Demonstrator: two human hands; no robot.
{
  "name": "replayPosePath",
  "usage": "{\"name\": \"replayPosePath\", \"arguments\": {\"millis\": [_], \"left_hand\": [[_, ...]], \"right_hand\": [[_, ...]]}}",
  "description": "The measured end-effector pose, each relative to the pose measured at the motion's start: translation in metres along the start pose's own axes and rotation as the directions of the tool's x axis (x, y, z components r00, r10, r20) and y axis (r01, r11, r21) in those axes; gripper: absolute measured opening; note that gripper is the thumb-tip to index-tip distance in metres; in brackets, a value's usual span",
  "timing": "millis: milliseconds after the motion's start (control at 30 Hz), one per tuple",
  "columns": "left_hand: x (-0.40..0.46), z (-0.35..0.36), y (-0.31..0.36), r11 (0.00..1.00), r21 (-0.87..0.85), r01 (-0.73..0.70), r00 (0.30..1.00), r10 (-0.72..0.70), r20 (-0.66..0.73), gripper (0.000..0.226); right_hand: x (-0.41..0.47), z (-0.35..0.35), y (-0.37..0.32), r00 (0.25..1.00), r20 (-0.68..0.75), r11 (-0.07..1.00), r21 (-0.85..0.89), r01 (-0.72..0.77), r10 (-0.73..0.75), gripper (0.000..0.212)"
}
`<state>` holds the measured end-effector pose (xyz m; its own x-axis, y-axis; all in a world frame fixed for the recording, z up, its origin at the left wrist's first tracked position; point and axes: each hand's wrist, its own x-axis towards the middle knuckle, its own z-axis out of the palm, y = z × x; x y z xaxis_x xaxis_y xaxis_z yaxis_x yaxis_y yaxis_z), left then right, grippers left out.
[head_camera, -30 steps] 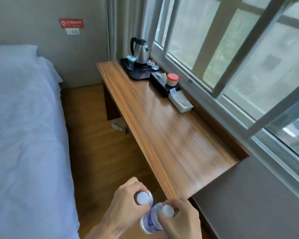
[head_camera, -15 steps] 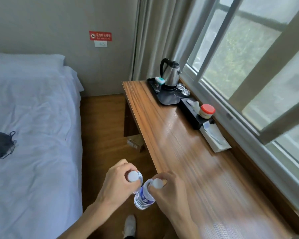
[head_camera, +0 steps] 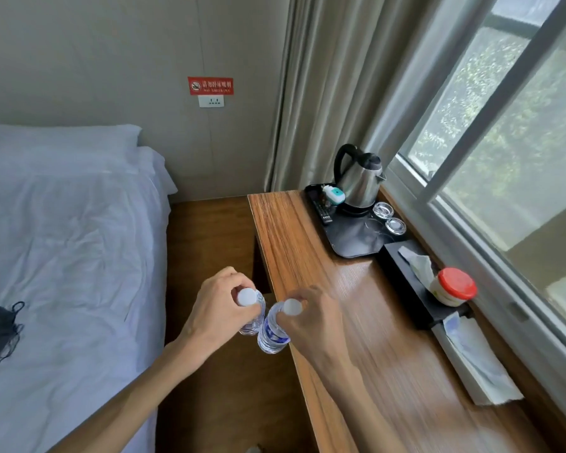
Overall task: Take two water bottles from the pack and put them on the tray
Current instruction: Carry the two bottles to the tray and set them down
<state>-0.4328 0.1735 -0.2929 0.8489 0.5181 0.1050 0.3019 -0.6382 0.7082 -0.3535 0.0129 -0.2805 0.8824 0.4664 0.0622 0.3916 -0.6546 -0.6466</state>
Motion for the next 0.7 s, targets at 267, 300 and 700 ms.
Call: {"name": "replayPosePath", "arguments": {"millis": [267, 300, 700], "left_hand": [[0.14, -0.008, -0.01, 0.999, 0.002, -0.053, 0.999, 0.053, 0.001, 0.024], [0.151, -0.008, -0.012, 0.998, 0.002, -0.057, 0.998, 0.057, 0.006, 0.024], [0.358, 0.007, -0.037, 0.967, -0.116, -0.226, 0.923, 0.251, 0.292, 0.024]], "right_hand": [[0.128, 0.011, -0.014, 0.999, -0.03, 0.999, 0.039, -0.034, 0.035, 0.022], [0.137, 0.013, -0.015, 0.998, -0.039, 0.998, 0.046, -0.041, 0.043, 0.022], [0.288, 0.045, -0.023, 0.939, -0.203, 0.961, 0.06, -0.269, 0.276, 0.018]]}}
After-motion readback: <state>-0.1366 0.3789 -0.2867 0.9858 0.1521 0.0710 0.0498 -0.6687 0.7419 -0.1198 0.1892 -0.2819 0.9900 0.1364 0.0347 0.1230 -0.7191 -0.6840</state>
